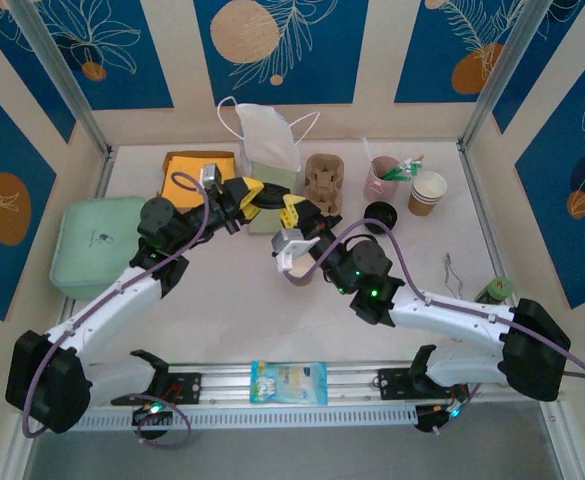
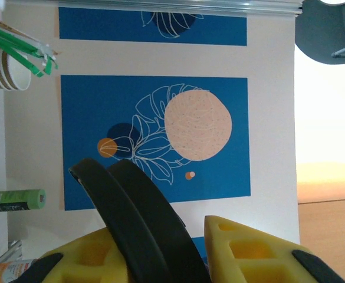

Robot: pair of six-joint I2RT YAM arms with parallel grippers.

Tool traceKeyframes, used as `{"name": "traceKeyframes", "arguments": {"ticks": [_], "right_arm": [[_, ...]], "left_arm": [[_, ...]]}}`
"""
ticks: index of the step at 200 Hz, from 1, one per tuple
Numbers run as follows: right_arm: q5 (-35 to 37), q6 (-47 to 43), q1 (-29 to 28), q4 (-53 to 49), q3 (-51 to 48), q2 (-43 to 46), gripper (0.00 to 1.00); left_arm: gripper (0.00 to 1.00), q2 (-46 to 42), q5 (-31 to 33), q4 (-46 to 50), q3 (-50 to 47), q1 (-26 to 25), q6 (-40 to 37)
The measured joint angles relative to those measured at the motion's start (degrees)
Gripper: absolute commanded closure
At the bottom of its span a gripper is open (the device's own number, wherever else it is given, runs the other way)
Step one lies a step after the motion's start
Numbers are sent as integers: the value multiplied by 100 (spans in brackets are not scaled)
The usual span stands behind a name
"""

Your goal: Pack the takeout coffee

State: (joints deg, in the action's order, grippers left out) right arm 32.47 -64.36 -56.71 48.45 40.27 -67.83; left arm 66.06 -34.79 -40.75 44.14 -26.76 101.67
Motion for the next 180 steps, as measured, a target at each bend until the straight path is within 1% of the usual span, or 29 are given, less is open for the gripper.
{"name": "traceKeyframes", "arguments": {"ticks": [11, 39, 59, 108, 139, 180], "right_arm": [[-4, 129, 28, -232, 2, 48, 92], [-9, 516, 76, -841, 17, 160, 77], [-24, 883, 101, -1331, 20, 269, 71], [-59, 1687, 90, -1952, 22, 726, 68], [-48, 2127, 66, -2256, 22, 962, 62], [-9, 2927, 42, -2839, 22, 1582, 60]], "left_arm": [[75, 42, 15, -35, -37, 0, 0], [77, 155, -11, -240, -125, -4, -4], [79, 234, -63, -529, -184, -7, -20], [87, 442, -118, -911, -234, -15, -39], [87, 562, -125, -1067, -297, -15, -63], [87, 726, -273, -1386, -404, -15, -120]]}}
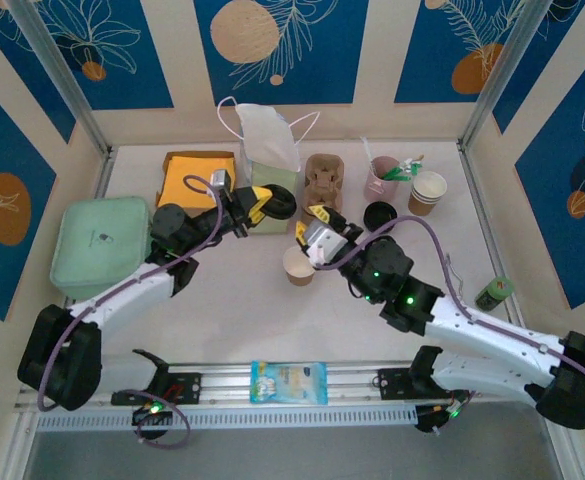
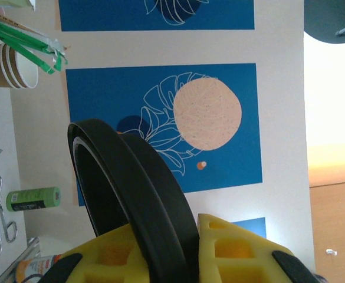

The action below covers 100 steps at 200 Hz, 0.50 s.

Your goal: Pack the takeout coffee

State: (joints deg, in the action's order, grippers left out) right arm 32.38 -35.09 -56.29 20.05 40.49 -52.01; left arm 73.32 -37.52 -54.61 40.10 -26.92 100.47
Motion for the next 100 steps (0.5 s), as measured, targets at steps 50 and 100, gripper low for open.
{"name": "traceKeyframes", "arguments": {"ticks": [50, 100], "right_arm": [[83, 1008, -33, -612, -2, 1113, 59], [192, 1515, -24, -929, -17, 1786, 59]], "left_arm": [[86, 538, -201, -918, -363, -26, 127], [85, 1163, -474, -1840, -645, -153, 168]]}}
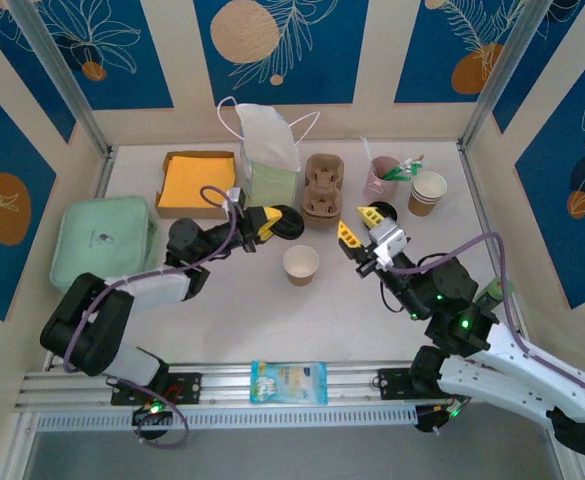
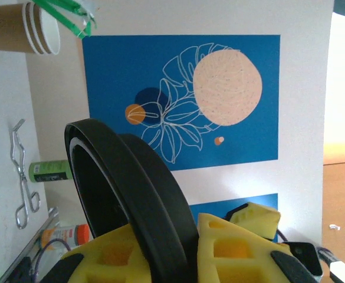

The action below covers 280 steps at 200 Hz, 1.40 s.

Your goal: Pack the takeout coffee

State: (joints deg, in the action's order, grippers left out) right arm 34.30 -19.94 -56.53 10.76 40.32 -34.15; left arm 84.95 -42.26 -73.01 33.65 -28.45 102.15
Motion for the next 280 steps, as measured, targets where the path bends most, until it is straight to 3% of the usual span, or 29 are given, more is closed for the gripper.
{"name": "traceKeyframes", "arguments": {"ticks": [79, 280], "right_arm": [[20, 245, 85, -267, -157, 153, 60], [17, 542, 262, -658, -284, 549, 60]], "left_arm": [[84, 529, -374, -435, -118, -164, -321], [84, 1725, -811, -498, -142, -249, -973]]}}
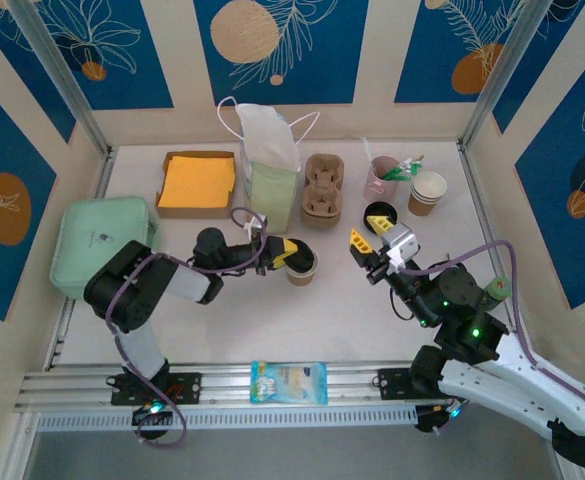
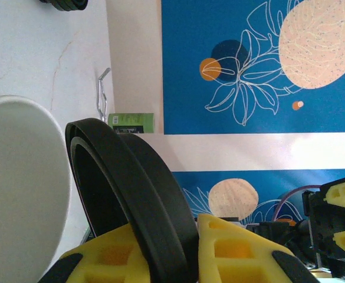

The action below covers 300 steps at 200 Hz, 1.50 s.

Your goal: Pack the takeout coffee

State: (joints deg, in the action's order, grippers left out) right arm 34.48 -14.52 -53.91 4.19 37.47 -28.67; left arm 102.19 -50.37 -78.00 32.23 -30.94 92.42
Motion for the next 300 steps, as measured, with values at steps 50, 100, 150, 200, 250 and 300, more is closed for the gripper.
{"name": "traceKeyframes", "arguments": {"ticks": [50, 100, 150, 200, 250, 300], "right_arm": [[0, 7, 7, -52, 0, 9, 60], [-4, 68, 42, -79, 0, 37, 60], [-22, 120, 44, -92, 0, 37, 60], [-48, 192, 81, -133, 0, 39, 61], [-98, 264, 151, -214, 0, 39, 61], [-162, 367, 234, -249, 0, 50, 61]], "left_arm": [[84, 79, -52, -15, 52, 0, -52], [84, 404, -72, -31, 70, 0, -149], [77, 420, -114, -44, 72, 0, -197], [65, 542, -216, -131, 83, 4, -282], [61, 546, -282, -205, 94, 31, -280], [57, 546, -422, -269, 94, 127, -278]]}}
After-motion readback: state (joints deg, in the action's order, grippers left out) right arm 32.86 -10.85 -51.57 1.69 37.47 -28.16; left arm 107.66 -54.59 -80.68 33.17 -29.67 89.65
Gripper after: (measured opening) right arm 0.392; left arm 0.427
